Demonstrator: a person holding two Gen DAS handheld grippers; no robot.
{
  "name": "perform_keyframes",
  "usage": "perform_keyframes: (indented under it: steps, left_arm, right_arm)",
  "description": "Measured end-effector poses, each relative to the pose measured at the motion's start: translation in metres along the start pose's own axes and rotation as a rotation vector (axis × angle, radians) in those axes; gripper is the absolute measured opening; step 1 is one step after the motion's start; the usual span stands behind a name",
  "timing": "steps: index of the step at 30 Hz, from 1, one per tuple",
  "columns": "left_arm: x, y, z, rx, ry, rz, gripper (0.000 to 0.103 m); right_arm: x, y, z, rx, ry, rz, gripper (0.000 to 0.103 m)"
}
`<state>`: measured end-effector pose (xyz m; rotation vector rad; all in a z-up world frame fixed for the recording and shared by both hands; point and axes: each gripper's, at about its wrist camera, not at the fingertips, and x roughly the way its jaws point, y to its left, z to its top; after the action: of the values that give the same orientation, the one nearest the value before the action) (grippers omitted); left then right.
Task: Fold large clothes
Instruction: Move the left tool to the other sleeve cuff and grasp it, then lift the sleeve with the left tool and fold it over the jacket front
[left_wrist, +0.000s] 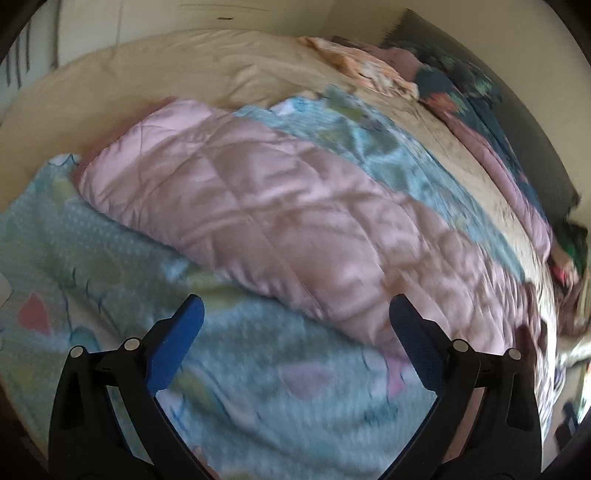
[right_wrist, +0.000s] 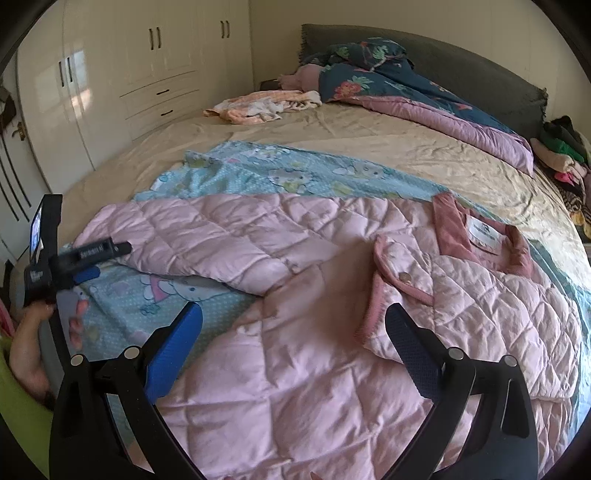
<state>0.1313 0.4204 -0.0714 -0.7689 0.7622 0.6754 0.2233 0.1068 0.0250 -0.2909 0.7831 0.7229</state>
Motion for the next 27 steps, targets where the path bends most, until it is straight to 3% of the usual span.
perform_keyframes:
  steps: [7,10,11,12,15,27]
  left_arm:
    - [0.017,0.029,0.032,-0.159,-0.028,0.049,0.093]
    - [0.017,0.040,0.042,-0.216,-0.049,0.062,0.071]
    - [0.014,0.041,0.044,-0.222,-0.072,0.069,0.050]
    - [0.009,0.042,0.048,-0.215,-0.094,0.076,0.038]
    - [-0.007,0.036,0.057,-0.201,-0.118,0.026,0.020]
    - [-0.138,-0.069,0.063,0.012,-0.371,-0.162,0.010]
  right_arm:
    - [-0.009,-0.027,-0.007,0.060,-0.008,-0.016,0.099]
    - [-0.016,-0.039,-0.010,0.084,-0.017,-0.024,0.099]
    - [-0.018,-0.043,-0.011,0.091,-0.020,-0.028,0.099]
    - [-0.020,-0.047,-0.013,0.098,-0.022,-0.032,0.099]
    - [-0.028,-0.059,-0.018,0.128,-0.032,-0.039,0.099]
    - [-0.070,-0.099,-0.033,0.226,-0.092,-0.056,0.099]
